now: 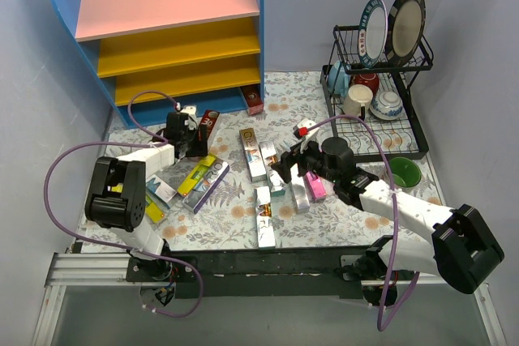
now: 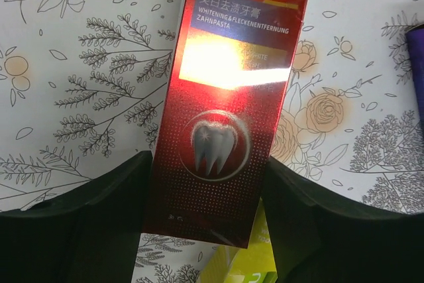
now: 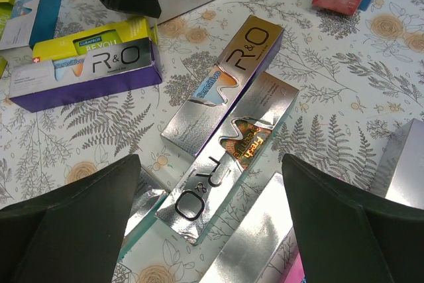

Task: Place and organize the toothpastes onto the shelf
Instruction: Pick up the toothpaste from the center of the board.

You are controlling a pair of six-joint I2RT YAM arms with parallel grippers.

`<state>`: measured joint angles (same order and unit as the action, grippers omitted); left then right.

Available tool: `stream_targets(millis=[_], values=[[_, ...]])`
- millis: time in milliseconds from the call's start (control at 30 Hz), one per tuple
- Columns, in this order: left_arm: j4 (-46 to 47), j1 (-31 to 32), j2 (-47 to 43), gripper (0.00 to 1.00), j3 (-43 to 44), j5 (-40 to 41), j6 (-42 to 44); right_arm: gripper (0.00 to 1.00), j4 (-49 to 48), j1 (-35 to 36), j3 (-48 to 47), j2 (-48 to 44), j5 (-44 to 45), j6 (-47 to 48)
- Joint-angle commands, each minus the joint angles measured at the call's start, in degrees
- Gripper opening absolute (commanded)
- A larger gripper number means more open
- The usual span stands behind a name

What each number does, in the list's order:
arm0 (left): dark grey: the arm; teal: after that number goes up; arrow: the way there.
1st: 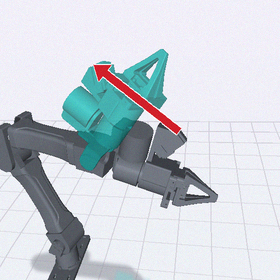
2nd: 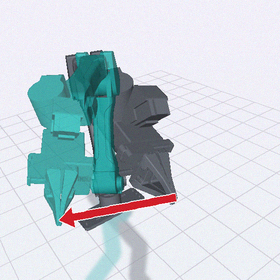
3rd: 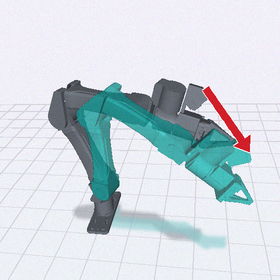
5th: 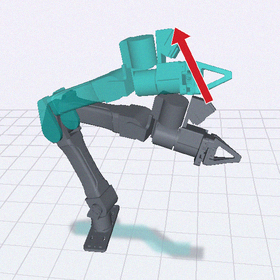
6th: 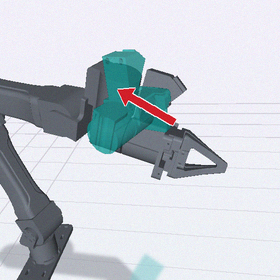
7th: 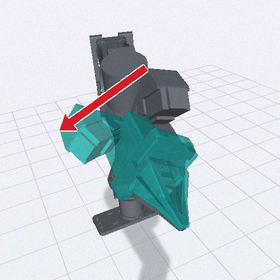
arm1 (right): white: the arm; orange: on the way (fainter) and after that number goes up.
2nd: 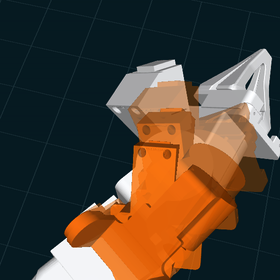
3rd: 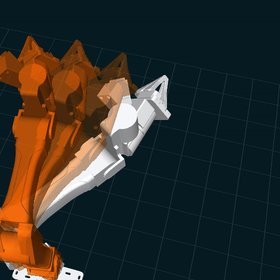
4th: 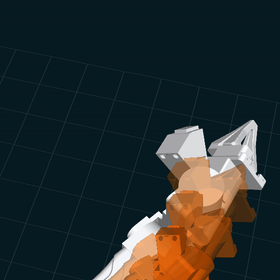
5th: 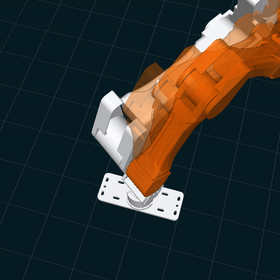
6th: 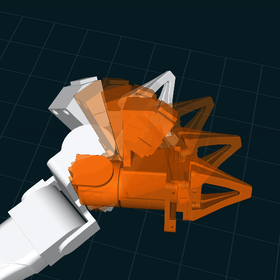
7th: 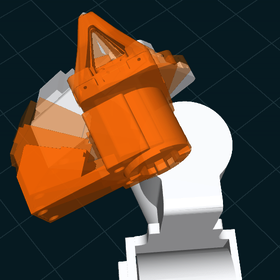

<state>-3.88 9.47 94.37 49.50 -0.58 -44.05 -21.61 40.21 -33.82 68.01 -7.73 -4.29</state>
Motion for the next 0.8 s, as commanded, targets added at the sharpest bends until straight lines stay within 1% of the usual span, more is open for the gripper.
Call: stream_targets(millis=[0, 33, 233, 367, 400, 533, 633, 700, 767], values=[[0.45, 0.54, -5.42, 0.48, 1.48, -1.18, -1.21, 0.96, -3.18, 0.31, -0.01, 0.11, -0.54, 0.52], [0.54, 0.81, -6.38, 0.45, 1.66, -0.92, -1.56, 0.96, -3.09, 0.31, -0.01, 0.19, -0.54, 0.52], [1.94, 2.56, -7.45, 0.45, 4.29, -0.12, -6.74, 0.96, -3.0, 0.31, -0.01, 0.02, -0.27, 0.6], [3.0, 4.32, -4.99, 0.42, 7.71, 4.0, -9.82, 0.96, -3.0, 0.31, 0.07, -0.24, -0.01, 0.69], [3.09, 5.45, -3.85, 0.39, 8.5, 4.62, -10.09, 0.96, -3.0, 0.31, 0.16, -0.33, -0.01, 0.78], [3.53, 8.8, -2.61, 0.37, 11.15, 10.23, -11.32, 0.96, -2.83, 0.4, 0.16, -0.77, 0.17, 0.87], [3.18, 11.26, -3.4, 0.35, 12.03, 13.48, -11.84, 0.96, -2.83, 0.49, 0.25, -0.95, 0.34, 0.87], [1.95, 12.85, -4.19, 0.31, 11.85, 14.9, -12.72, 0.96, -2.65, 0.49, 0.25, -1.12, 0.43, 1.04], [1.95, 13.9, -6.12, 0.3, 11.07, 17.0, -14.03, 0.96, -2.65, 0.49, 0.25, -1.21, 0.61, 1.13]])
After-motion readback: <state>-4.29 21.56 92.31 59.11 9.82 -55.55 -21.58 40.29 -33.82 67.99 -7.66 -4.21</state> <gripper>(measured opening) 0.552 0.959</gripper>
